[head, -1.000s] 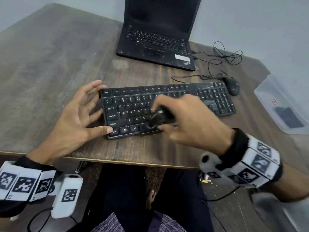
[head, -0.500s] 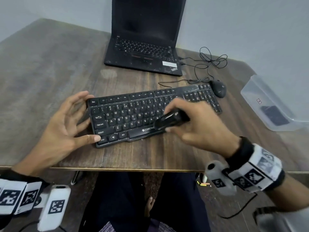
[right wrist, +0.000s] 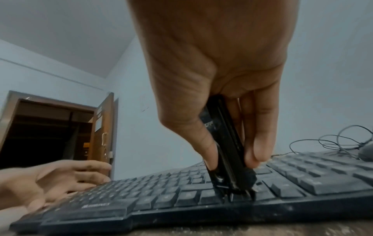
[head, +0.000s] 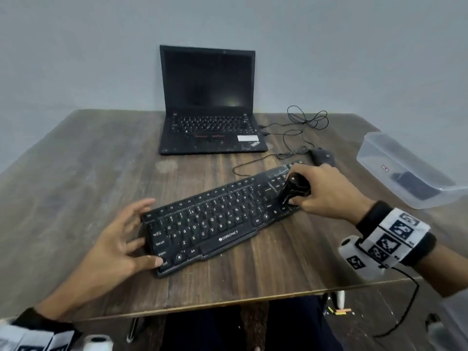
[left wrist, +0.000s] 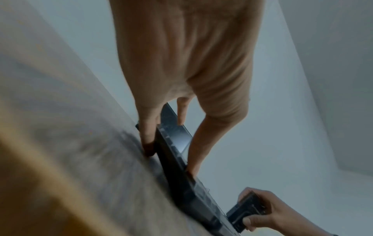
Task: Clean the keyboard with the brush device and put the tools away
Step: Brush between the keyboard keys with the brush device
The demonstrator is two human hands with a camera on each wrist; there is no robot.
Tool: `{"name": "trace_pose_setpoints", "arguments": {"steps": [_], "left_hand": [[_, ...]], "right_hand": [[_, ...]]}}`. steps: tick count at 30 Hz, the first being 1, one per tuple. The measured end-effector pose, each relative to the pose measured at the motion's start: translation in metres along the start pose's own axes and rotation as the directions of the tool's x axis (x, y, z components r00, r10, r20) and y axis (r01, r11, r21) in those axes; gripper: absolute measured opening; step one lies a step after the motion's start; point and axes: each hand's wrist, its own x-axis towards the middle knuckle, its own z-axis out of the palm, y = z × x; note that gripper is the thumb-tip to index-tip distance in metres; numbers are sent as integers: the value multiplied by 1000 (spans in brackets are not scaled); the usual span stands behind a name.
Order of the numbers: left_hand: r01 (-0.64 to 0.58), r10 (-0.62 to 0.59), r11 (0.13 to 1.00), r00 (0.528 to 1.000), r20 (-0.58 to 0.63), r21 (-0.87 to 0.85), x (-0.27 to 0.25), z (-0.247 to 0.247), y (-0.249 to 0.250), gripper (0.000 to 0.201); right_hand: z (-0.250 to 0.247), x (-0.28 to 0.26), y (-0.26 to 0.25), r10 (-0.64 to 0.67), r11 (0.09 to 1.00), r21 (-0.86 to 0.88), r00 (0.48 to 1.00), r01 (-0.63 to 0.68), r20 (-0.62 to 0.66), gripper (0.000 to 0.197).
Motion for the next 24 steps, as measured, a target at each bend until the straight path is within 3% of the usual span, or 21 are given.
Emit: {"name": "trace_pose_setpoints", "arguments": {"steps": [3, 7, 9, 12, 15, 18, 24], "left_hand": [[82, -100, 972, 992, 75, 218, 11, -10, 13, 100], [238, -340, 891, 914, 220, 388, 27, -12, 36, 120], [239, -419, 789, 883, 212, 567, 38, 1, 56, 133], [107, -428, 566, 886, 180, 818, 58, 40, 78, 151], [100, -490, 510, 850, 193, 854, 80, 81, 79, 155], [90, -518, 464, 834, 188, 881, 99, 110, 76, 139], [61, -487, 337, 865, 119, 940, 105, 126, 80, 140]], "right_hand": [[1, 4, -1, -23, 1000, -10, 1000, 23, -13, 33], [0, 10, 2, -11, 1000, 24, 1000, 11, 16, 32], [0, 11, 2, -12, 1000, 15, 1000, 12, 18, 30], [2, 10, 0, -2, 1000, 7, 1000, 2, 20, 27], [2, 9, 0, 2, 1000, 23, 1000, -2, 13, 27], [0, 7, 2, 4, 999, 38, 1000, -4, -3, 25], [-5, -4, 2, 36, 989, 147, 997, -26, -63, 24]]}}
